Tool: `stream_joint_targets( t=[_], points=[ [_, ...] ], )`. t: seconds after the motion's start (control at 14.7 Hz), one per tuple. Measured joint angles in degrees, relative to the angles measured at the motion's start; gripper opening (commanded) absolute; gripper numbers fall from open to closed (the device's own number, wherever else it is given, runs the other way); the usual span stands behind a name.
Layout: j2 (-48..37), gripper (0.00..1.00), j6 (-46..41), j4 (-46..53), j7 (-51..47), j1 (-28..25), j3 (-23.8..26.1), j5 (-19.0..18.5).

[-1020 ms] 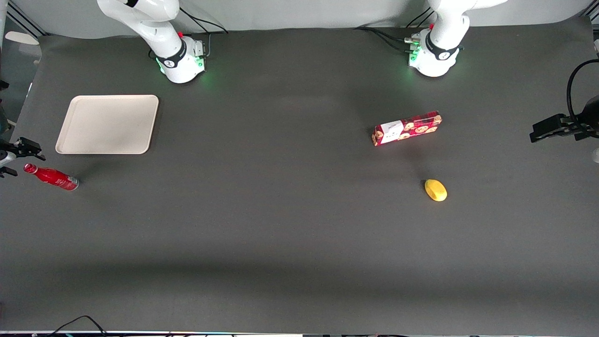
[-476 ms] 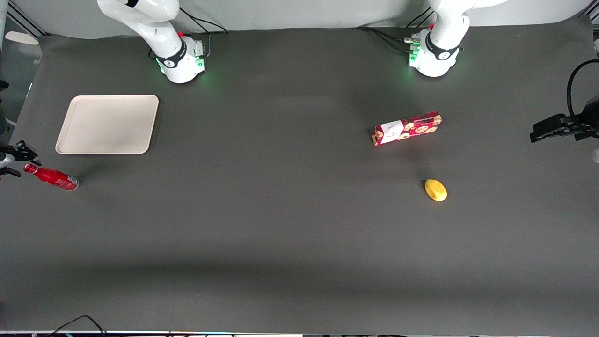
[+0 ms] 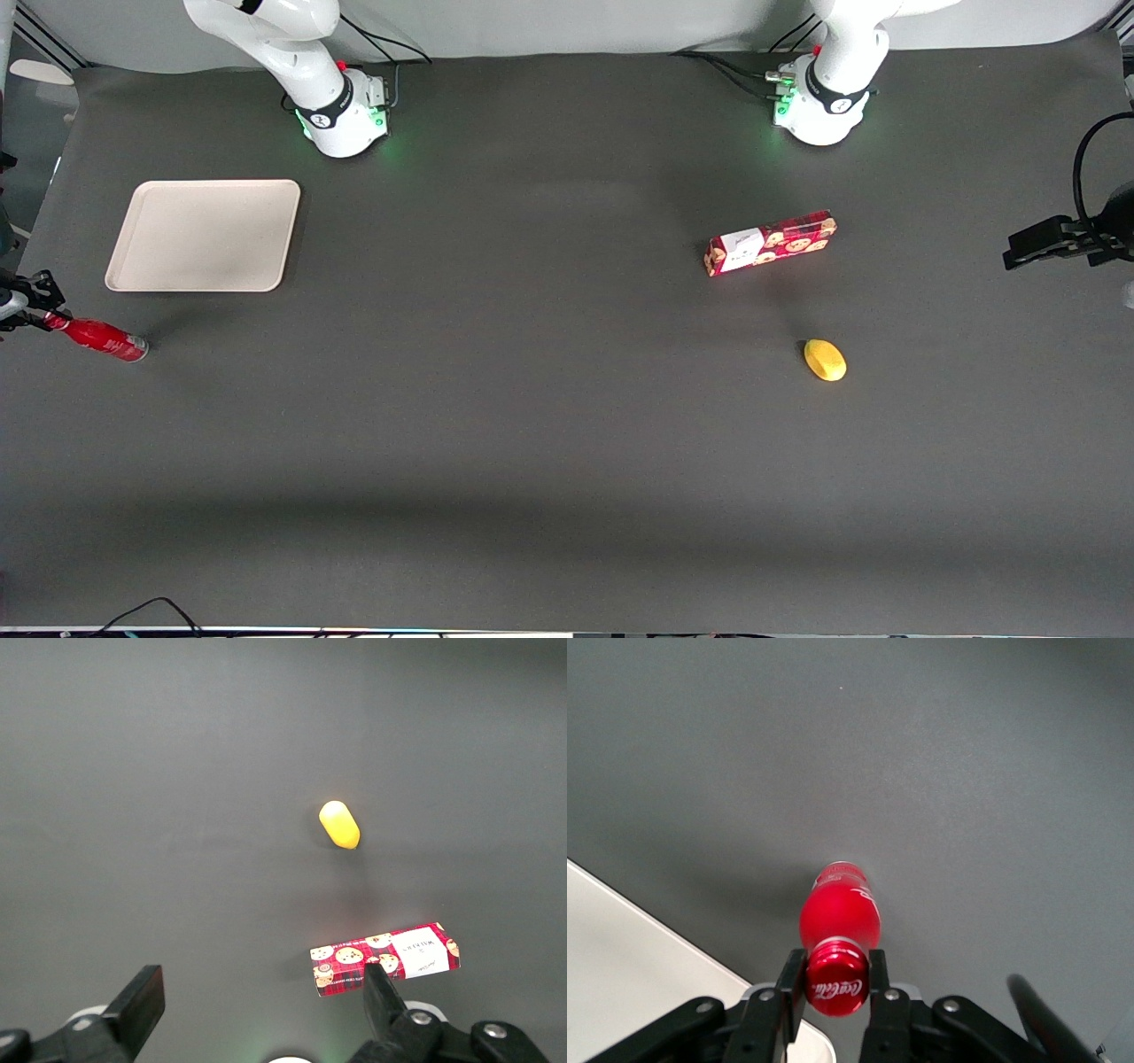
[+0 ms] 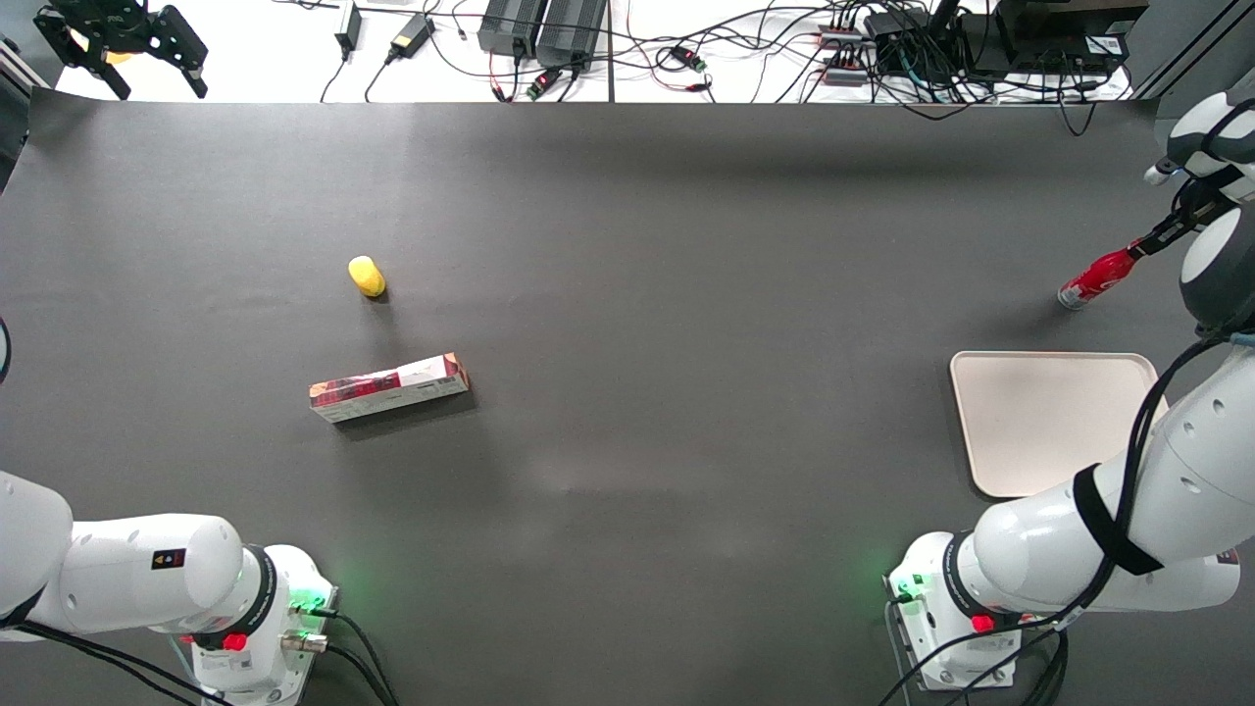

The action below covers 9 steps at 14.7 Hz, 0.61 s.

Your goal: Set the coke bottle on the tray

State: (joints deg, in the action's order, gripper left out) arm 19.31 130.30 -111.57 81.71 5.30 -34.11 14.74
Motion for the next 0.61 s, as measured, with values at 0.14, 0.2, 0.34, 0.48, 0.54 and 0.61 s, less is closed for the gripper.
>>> stream_joint_targets(
  t=[0.14,0.2,0.34,0.48,0.54,0.61],
  points=[
    [0.00,0.11,0.00,0.00,0.00,0.00,0.00,0.00],
    [0.00,0.09,-0.01,0.00,0.00,-0.01,0.00,0.01],
    [0.01,0.07,-0.03,0.09,0.00,-0.02,0.00,0.12],
    [-0.17,0.04,-1.94,1.00,-0.44,-0.24,0.00,0.34],
    [-0.53,0.04,-3.97,1.84,-1.36,-0.52,0.00,0.29],
    [-1.18,0.04,-6.19,2.79,-2.85,-0.86,0.00,-0.53]
  ],
)
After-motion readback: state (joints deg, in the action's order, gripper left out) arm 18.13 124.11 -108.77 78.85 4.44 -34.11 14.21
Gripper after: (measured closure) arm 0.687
